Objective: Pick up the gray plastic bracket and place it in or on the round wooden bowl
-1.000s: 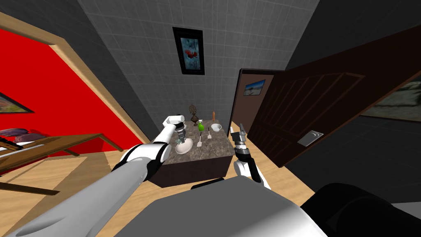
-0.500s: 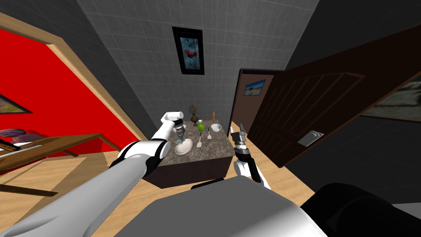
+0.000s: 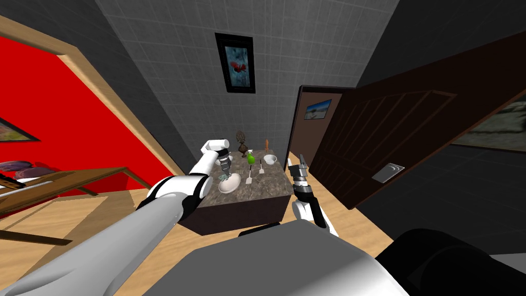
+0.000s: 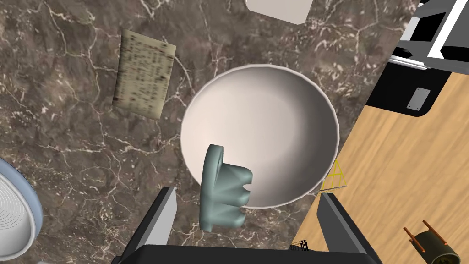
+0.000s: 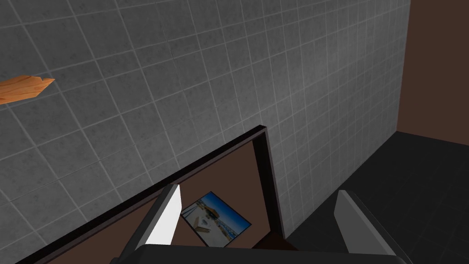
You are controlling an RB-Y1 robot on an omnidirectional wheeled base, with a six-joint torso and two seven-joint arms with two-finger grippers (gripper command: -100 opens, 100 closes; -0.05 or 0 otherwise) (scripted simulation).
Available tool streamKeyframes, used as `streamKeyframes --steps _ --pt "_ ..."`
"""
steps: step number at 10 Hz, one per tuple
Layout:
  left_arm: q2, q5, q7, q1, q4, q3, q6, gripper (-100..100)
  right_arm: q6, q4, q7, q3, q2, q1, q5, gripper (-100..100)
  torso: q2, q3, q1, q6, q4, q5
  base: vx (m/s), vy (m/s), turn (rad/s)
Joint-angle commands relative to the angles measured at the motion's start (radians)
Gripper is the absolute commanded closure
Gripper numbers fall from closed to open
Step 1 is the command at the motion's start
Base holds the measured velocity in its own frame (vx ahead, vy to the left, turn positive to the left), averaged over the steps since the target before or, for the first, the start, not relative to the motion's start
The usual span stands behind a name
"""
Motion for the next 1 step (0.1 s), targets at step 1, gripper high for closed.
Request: streamKeyframes --steps 1 --pt "0.000 0.000 0.000 0.000 0.000 0.000 0.000 0 0.000 0.000 0.000 0.000 0.000 0.000 0.000 0 0.000 0.000 0.000 0.000 0.000 0.000 0.000 0.000 0.000"
